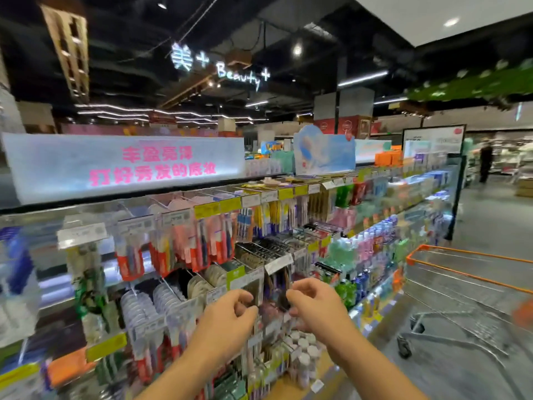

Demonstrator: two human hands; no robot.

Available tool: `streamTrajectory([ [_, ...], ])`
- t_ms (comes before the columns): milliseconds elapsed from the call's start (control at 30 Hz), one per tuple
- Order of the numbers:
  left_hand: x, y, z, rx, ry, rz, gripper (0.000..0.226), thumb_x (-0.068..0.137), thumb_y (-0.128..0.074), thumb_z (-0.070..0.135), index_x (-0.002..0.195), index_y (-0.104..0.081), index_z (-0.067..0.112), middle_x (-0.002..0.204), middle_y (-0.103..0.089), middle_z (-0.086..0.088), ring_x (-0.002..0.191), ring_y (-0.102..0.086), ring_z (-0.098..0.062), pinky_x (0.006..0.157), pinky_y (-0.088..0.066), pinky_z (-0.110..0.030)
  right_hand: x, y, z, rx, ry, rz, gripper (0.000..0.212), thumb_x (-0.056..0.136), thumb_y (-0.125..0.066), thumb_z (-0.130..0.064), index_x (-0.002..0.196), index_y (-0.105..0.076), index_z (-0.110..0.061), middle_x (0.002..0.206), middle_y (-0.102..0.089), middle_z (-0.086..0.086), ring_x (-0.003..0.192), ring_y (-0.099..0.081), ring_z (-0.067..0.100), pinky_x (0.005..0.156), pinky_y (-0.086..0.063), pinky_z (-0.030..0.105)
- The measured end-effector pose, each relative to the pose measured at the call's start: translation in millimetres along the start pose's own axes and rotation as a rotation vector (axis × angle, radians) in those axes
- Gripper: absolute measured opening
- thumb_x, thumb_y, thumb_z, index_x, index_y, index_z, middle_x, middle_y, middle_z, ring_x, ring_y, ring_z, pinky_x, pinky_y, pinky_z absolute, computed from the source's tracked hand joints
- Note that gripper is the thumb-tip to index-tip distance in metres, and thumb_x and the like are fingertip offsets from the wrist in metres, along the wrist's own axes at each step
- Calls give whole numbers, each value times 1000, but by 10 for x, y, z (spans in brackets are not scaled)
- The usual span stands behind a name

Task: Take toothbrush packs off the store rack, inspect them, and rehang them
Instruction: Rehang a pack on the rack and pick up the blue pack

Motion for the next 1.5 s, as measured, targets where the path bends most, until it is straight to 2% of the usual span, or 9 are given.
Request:
streamTrajectory([
  [233,733,-404,621,21,0,5,14,100,-55,36,110,-63,31,89,-72,-4,69,-62,-13,58,-44,-27,710,586,122,-27,17,-7,10,94,-63,-33,96,-68,-24,96,-72,1,90,-72,22,82,-59,48],
  [400,1307,-518,672,10,37,19,20,96,-57,39,112,-65,30,109,-69,3,102,-67,-18,87,-55,-36,1268,602,41,-66,56,-22,11,92,-64,-36,97,-66,-27,99,-69,-1,92,-70,22,86,-60,52],
  [533,1830,-525,696,23,-7,34,18,93,-59,41,108,-64,33,98,-70,8,92,-68,-13,85,-58,-38,1803,520,-62,-106,99,-34,12,92,-65,-37,100,-65,-27,99,-69,0,92,-69,22,86,-59,52],
  [733,2793,-261,920,27,-126,132,23,92,-62,43,113,-65,34,101,-66,8,94,-69,-17,90,-57,-40,2799,375,-335,-176,177,-5,13,91,-65,-38,99,-65,-28,100,-68,-4,95,-69,21,86,-60,52],
  [833,3281,-3,1114,78,-195,145,26,95,-60,41,118,-63,31,104,-66,7,92,-69,-20,78,-57,-35,3370,304,-600,-216,212,23,11,89,-65,-38,95,-64,-28,98,-68,-3,95,-70,22,86,-60,53],
  [1000,4050,393,1294,160,-276,225,27,95,-61,35,119,-66,25,104,-65,4,95,-63,-18,78,-50,-31,4225,137,-1165,-277,311,27,11,89,-63,-37,94,-63,-27,95,-68,0,94,-70,24,84,-61,53],
  [1267,5135,298,1030,443,-203,151,31,90,-63,34,121,-65,28,115,-69,0,103,-64,-24,92,-57,-43,5132,-8,-1333,-524,420,34,21,93,-64,-34,107,-68,-19,99,-70,1,94,-66,21,80,-55,37],
  [1367,5451,247,948,502,-159,111,36,90,-62,31,125,-64,27,119,-68,-2,105,-63,-24,93,-56,-40,5498,40,-1251,-561,383,11,17,91,-65,-29,103,-69,-18,99,-71,3,93,-66,24,80,-57,40],
  [1500,5796,211,897,473,-93,83,35,91,-64,30,126,-65,25,126,-64,-1,106,-58,-20,88,-53,-32,5982,98,-1126,-569,365,-6,10,92,-66,-23,98,-70,-17,93,-68,1,83,-62,20,65,-48,31],
])
Point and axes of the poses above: each hand's wrist, its own x-axis towards the middle knuckle, its own y-axis out of the back of the hand, z = x × y, the point moved 6 cm from there along x, towards the middle knuckle
